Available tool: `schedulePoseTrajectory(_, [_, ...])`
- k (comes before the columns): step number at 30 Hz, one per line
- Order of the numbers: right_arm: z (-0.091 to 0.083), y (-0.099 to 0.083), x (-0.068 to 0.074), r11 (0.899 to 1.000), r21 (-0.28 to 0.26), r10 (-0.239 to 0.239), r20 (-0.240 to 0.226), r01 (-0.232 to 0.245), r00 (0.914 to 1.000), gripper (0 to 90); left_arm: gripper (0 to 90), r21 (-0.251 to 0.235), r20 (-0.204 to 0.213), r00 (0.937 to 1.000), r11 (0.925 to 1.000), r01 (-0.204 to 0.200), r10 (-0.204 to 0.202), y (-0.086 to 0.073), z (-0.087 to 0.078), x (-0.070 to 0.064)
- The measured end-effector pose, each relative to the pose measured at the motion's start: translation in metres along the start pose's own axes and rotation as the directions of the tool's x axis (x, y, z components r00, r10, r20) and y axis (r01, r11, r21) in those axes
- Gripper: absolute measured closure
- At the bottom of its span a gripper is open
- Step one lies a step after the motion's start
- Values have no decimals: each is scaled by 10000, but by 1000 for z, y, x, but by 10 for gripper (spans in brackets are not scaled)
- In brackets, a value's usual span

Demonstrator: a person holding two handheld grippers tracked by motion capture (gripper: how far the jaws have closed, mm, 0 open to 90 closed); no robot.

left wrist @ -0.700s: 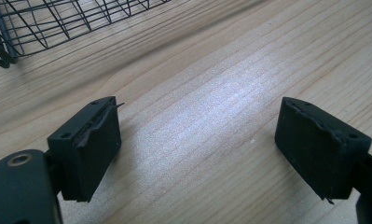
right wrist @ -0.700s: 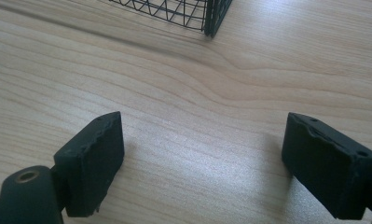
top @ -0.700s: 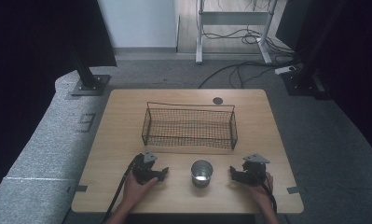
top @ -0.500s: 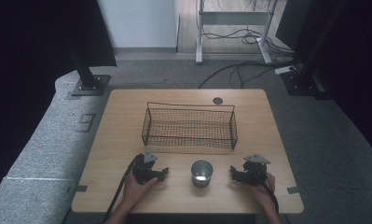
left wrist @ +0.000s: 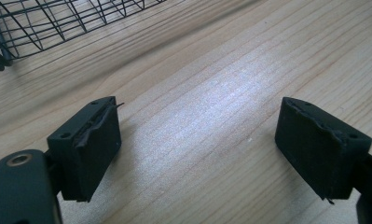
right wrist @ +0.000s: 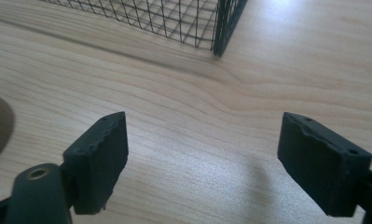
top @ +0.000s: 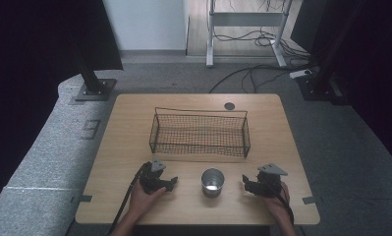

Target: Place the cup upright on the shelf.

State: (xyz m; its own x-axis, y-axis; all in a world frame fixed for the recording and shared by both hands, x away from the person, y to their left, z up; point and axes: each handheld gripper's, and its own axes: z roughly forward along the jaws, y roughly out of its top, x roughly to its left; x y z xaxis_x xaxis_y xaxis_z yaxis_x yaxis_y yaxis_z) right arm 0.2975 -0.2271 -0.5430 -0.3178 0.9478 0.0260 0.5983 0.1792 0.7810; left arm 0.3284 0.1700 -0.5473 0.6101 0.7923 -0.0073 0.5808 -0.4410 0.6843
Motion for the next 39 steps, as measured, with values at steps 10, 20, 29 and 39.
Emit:
schedulePoseTrajectory(10, [-14, 5, 5, 9989, -467, -41, -707, 8, 9975, 179, 144, -10, -12, 10000, 10000, 7, -7, 0, 0, 0])
schedulePoseTrajectory(20, [-31, 13, 19, 9929, -1165, -365, -1197, 225, 9921, 200, 143, -8, -7, 10000, 10000, 0, 0, -1, -1, 0])
schedulePoseTrajectory(29, [-49, 21, 34, 9848, -1731, -494, -1908, 159, 9804, 198, 143, -9, -6, 10000, 10000, 1, -1, -1, -1, 0])
schedulePoseTrajectory(39, [-53, 28, 44, 9800, -1992, -492, -2305, 24, 9718, 196, 143, -10, -6, 10000, 10000, -1, 1, -1, -1, 0])
